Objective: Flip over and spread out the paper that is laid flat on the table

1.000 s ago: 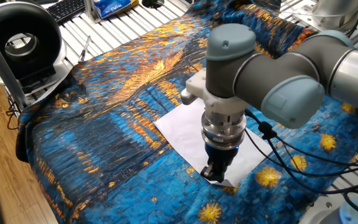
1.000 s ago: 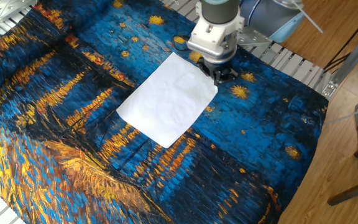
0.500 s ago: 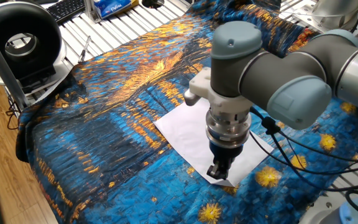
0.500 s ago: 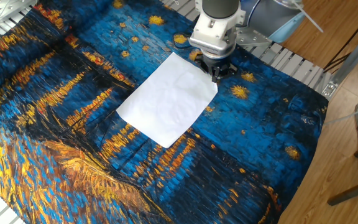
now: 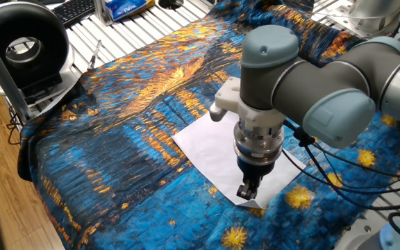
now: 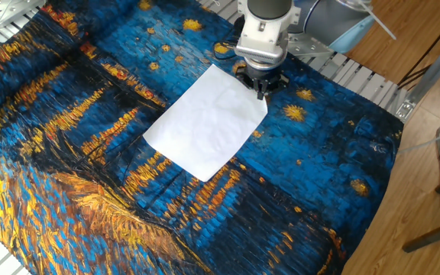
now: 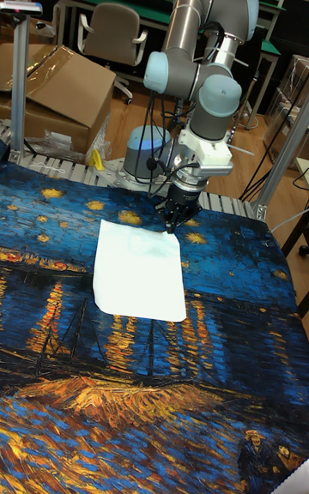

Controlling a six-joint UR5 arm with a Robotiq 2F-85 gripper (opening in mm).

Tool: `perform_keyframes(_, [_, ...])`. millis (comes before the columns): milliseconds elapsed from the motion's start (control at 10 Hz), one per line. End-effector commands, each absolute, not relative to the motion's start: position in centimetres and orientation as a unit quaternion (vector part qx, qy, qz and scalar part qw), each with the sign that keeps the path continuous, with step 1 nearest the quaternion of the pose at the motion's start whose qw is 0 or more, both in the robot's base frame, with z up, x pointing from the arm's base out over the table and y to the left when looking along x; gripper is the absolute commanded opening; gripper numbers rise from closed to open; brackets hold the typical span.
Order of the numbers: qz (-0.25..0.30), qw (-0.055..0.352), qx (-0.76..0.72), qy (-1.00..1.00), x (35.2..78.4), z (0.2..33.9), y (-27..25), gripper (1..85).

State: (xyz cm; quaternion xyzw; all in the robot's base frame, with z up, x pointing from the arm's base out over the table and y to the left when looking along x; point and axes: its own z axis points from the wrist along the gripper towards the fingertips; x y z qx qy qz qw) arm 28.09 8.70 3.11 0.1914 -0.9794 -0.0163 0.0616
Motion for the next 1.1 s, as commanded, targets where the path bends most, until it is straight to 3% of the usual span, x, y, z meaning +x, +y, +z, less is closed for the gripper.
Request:
perform_keyframes(0, [-0.026,0.055,0.206,-0.977,28.2,3.3,9.0,50.0])
perform_keyframes(500, [-0.034,0.041,0.215,-0.975,28.1,2.3,9.5,49.7])
perform_keyframes(1000, [-0.035,0.036,0.213,-0.976,27.5,1.5,10.0,41.3])
